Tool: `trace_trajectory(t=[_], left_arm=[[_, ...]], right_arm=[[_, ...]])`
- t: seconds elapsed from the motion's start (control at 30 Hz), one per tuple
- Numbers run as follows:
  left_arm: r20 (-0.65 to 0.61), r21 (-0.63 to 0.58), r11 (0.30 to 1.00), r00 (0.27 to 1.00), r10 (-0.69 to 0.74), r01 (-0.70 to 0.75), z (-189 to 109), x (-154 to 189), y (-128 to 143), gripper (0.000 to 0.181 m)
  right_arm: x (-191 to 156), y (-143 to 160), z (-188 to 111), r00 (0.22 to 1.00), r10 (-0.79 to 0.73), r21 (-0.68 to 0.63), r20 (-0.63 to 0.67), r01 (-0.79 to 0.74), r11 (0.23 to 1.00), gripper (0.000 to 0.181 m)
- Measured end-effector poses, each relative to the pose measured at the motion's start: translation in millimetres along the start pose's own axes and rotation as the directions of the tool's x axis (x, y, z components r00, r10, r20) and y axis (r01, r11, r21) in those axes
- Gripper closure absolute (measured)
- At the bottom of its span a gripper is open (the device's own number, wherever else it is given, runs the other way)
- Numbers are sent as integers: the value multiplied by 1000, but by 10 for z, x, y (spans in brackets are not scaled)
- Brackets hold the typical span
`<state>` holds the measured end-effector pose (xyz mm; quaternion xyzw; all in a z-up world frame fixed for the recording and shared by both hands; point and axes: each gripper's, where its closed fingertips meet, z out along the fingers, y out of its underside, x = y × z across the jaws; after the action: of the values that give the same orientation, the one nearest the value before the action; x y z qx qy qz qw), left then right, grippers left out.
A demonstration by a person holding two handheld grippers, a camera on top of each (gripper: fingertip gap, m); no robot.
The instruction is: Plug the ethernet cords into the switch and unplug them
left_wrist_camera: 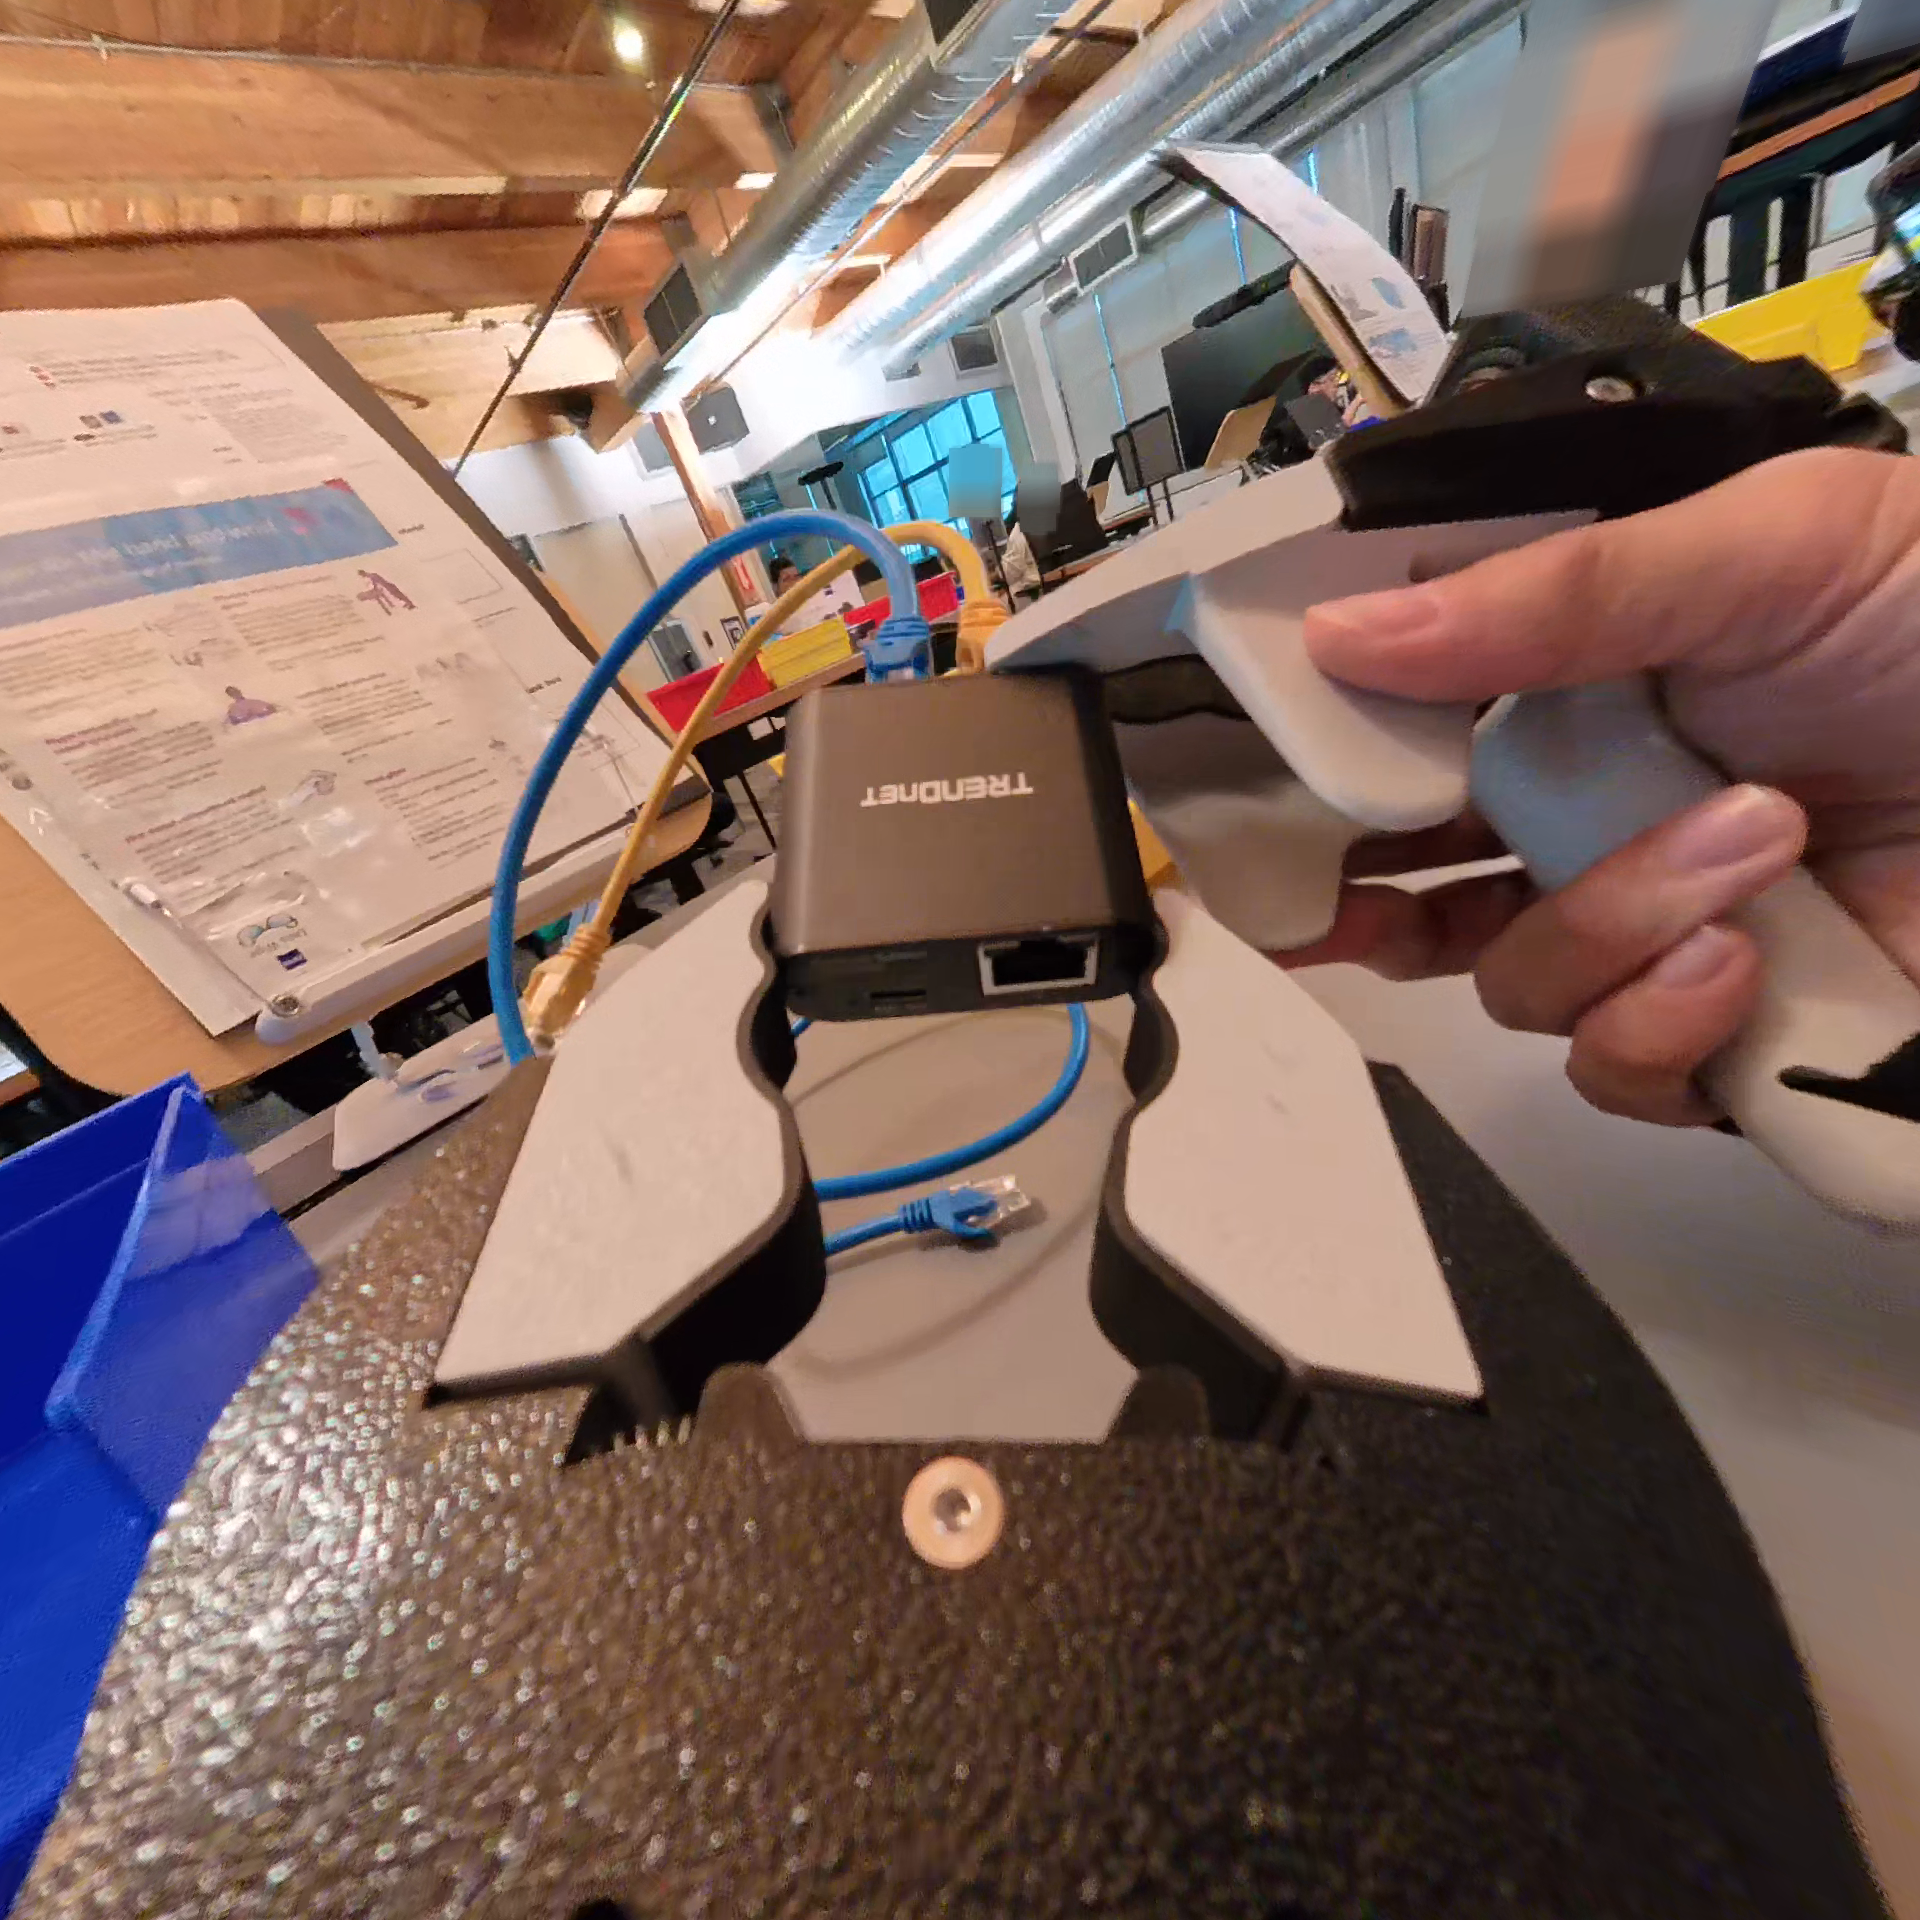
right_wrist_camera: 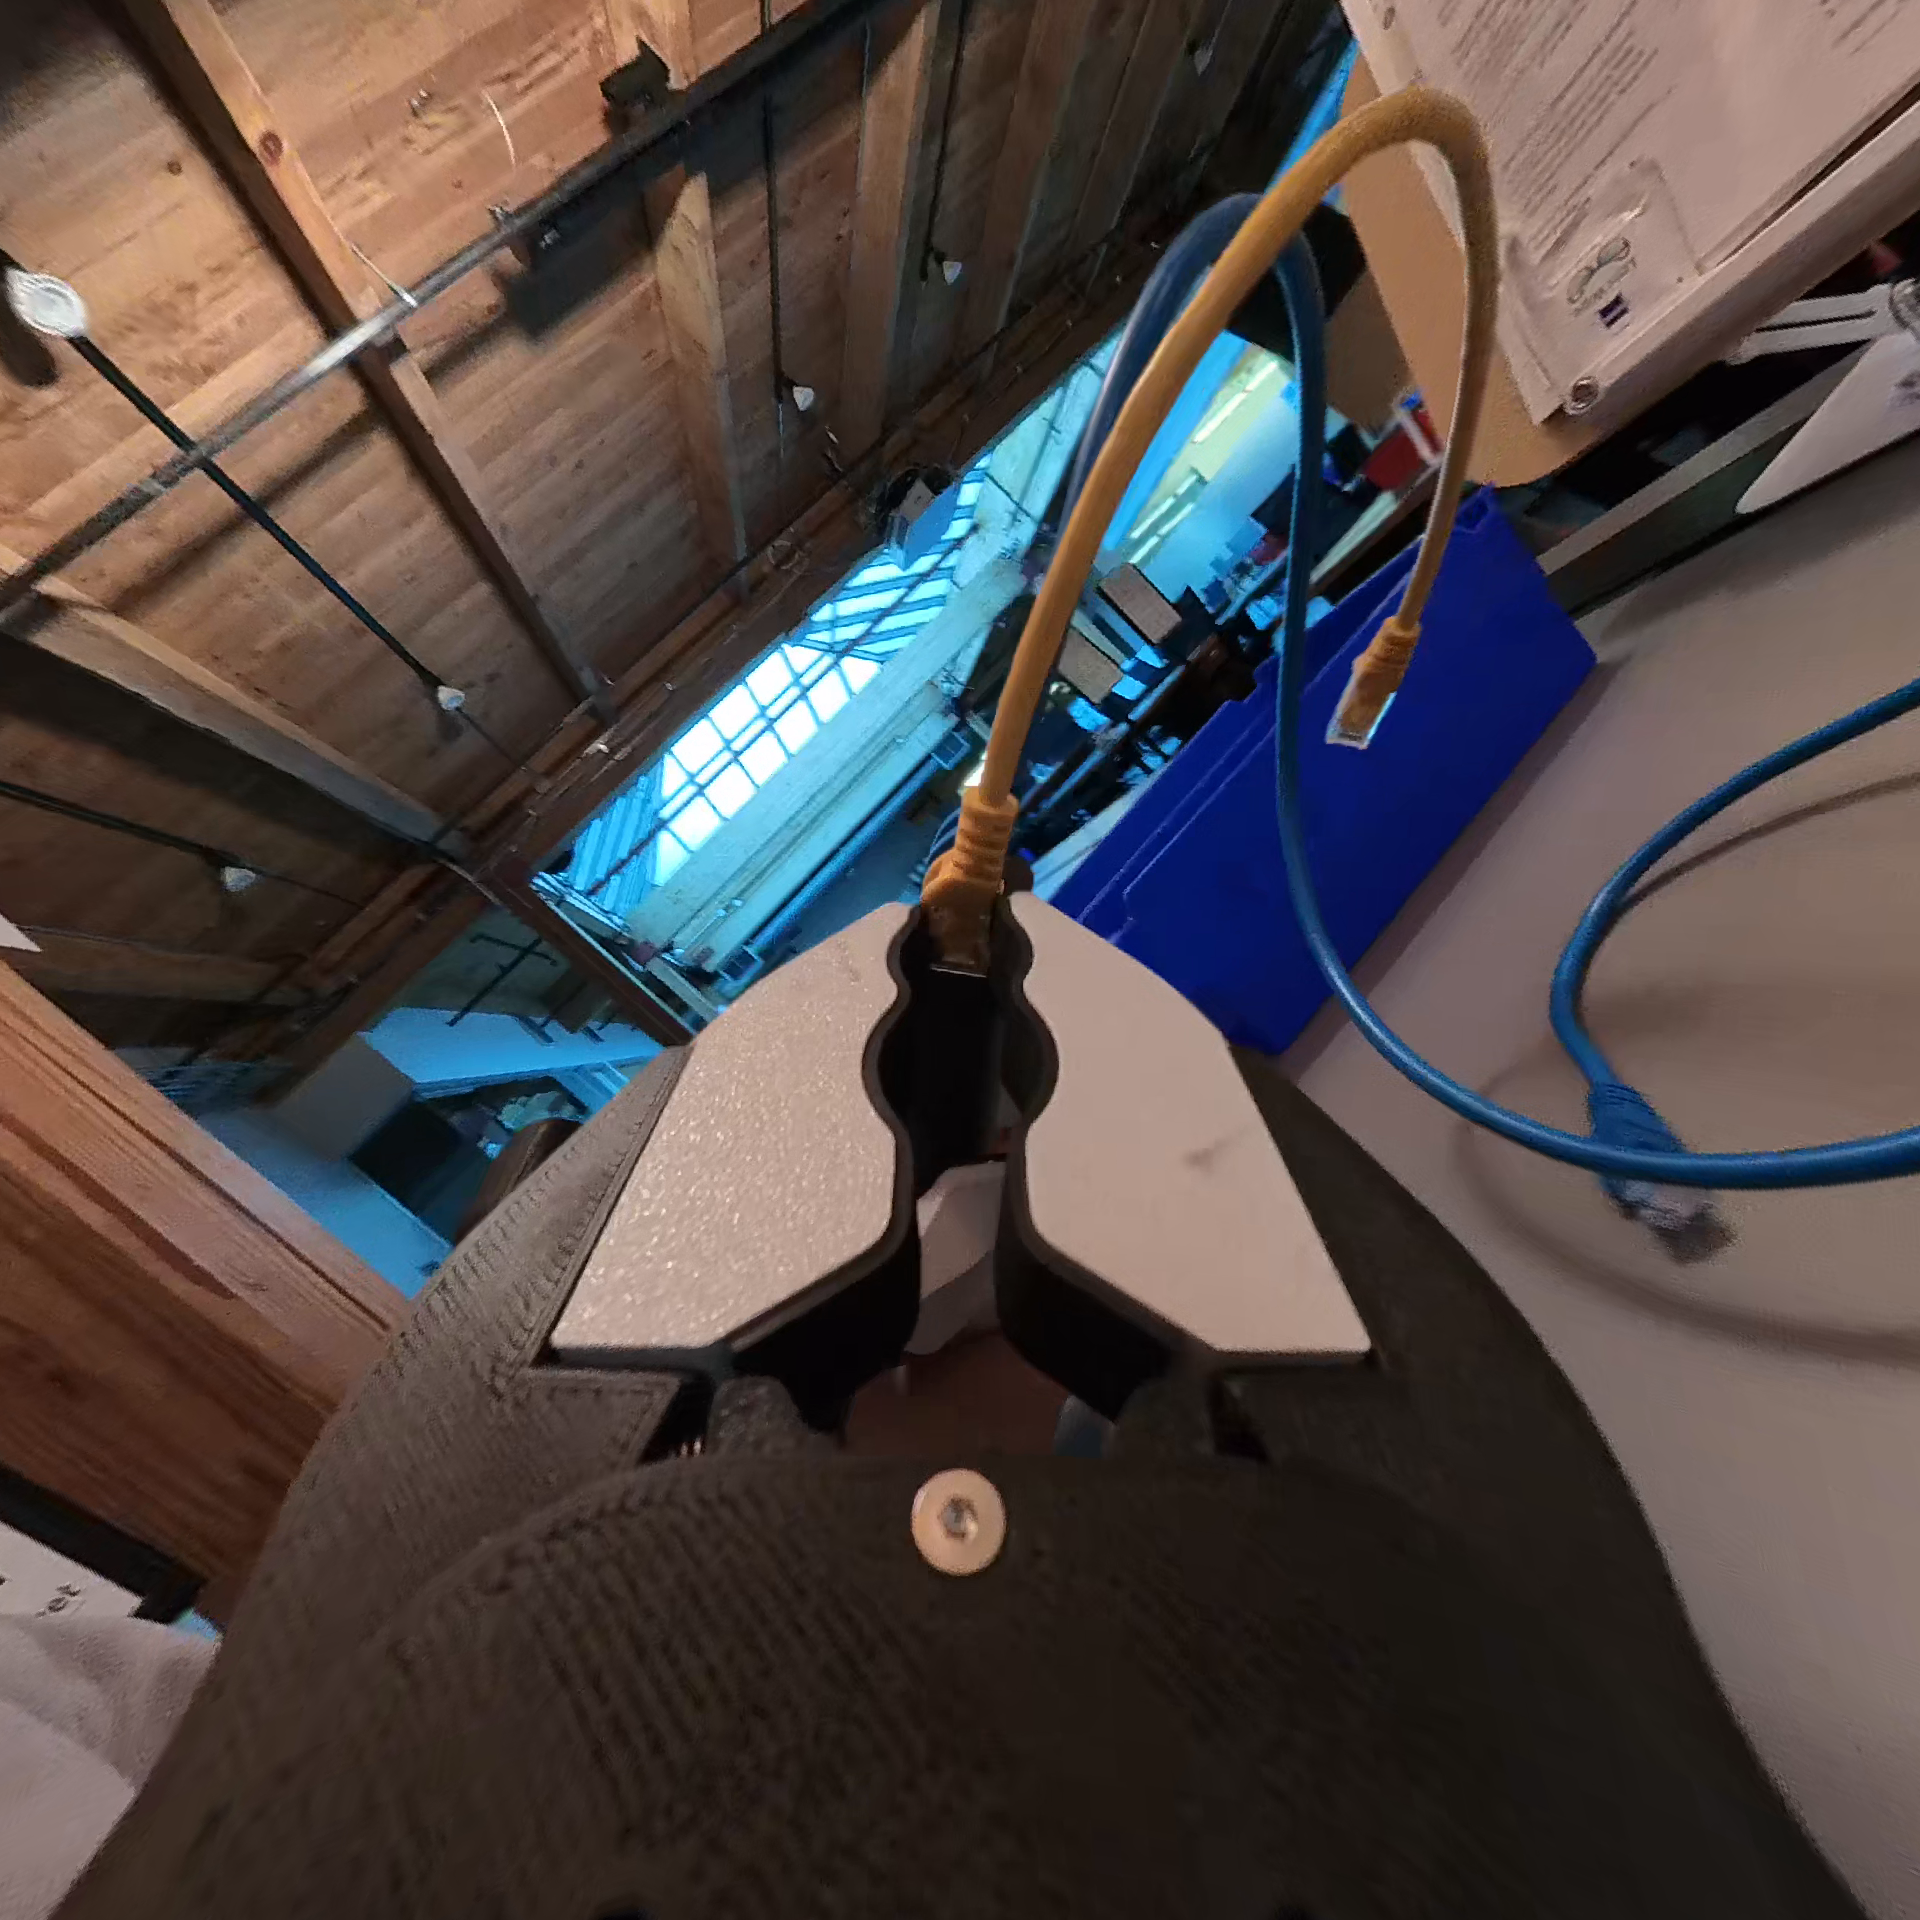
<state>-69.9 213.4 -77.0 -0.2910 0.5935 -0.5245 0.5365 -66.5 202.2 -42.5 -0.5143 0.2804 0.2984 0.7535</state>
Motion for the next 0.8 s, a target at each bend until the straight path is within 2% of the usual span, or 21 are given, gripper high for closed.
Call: trace_trajectory(t=[0.23,0.33,0.5,0.57,0.8], left_arm=[[-72,33,993,991,-114,117,-8,19,-45,120],[-87,12,994,991,-103,105,-4,31,-34,120],[-88,-25,999,996,-31,29,-12,12,19,120],[-83,-38,999,997,-1,-2,-18,-1,38,120],[-65,-60,997,997,35,-39,-14,-26,75,120]], right_arm=[[-17,-27,18,994,89,-4,59,-89,996,166],[48,-22,6,986,159,-4,53,-159,987,157],[109,-30,-21,993,121,-52,-6,-121,991,159],[88,-16,-15,994,112,-90,-1,-112,990,166],[122,57,5,994,100,-165,-40,-105,981,166]])
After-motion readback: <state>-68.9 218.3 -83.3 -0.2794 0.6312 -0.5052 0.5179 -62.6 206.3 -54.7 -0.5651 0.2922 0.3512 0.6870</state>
